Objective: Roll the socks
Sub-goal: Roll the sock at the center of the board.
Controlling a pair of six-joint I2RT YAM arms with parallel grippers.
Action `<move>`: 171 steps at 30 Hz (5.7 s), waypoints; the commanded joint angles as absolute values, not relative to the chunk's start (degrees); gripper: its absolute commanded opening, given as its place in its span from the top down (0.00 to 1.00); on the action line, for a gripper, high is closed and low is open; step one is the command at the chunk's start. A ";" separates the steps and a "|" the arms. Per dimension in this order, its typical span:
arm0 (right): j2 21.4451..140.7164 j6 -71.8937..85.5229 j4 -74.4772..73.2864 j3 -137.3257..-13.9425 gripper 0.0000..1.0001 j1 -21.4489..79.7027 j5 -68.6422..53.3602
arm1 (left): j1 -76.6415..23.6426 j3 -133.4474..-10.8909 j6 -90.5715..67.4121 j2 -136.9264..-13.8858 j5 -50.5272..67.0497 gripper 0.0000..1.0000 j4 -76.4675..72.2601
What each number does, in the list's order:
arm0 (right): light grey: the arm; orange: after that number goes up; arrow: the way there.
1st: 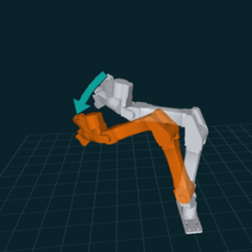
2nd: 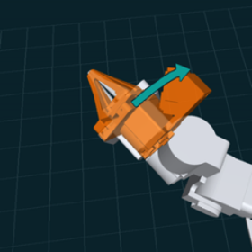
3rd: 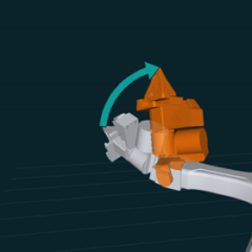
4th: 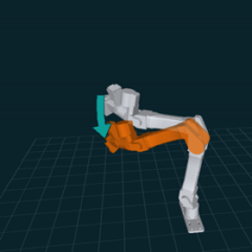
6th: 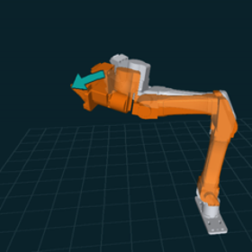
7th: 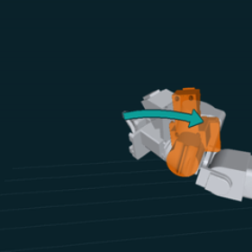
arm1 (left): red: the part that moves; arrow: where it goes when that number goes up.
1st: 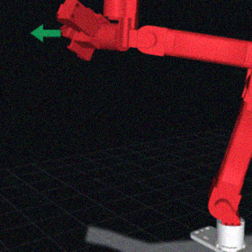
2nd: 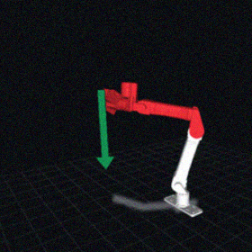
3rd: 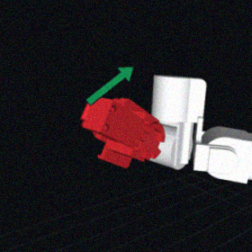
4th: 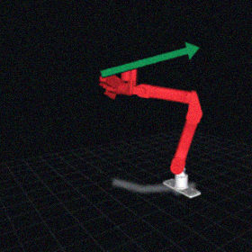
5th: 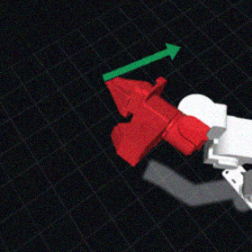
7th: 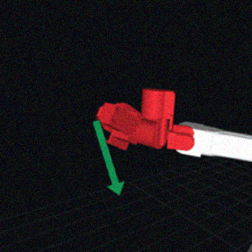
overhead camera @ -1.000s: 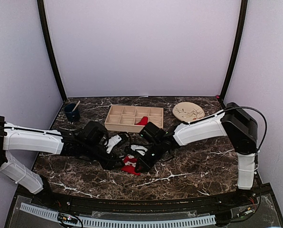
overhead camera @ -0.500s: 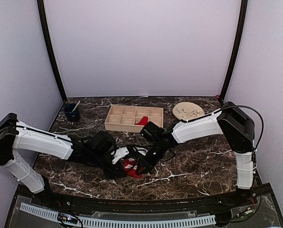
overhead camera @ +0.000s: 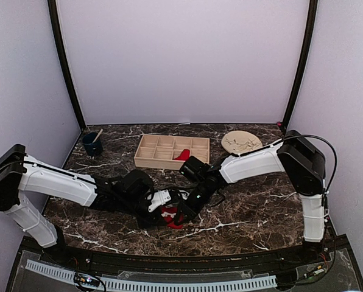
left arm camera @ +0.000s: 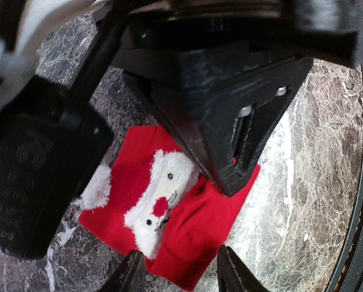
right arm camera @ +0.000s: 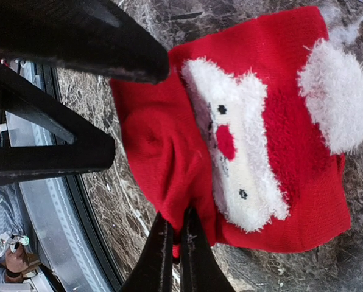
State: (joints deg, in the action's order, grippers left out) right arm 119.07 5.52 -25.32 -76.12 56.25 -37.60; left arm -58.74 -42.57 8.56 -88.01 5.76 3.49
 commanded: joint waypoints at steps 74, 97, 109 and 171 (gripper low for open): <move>120.69 1.96 -32.45 -72.47 0.96 52.40 -34.02 | -60.99 -56.31 14.68 -101.49 7.50 0.64 29.55; 121.42 2.68 -30.02 -72.11 0.94 52.38 -37.02 | -60.25 -53.73 4.57 -98.39 8.78 0.60 26.87; 121.34 2.72 -29.53 -72.25 0.93 52.47 -37.10 | -58.97 -50.29 2.11 -95.88 10.87 0.54 22.92; 121.46 1.85 -30.50 -73.91 0.93 53.26 -38.90 | -59.36 -44.91 7.44 -95.81 11.27 0.75 6.00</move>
State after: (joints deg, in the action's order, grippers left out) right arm 119.70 2.44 -26.61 -74.67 52.86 -43.72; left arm -59.02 -45.98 8.14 -94.63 11.46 4.29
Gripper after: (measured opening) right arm 0.072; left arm 0.269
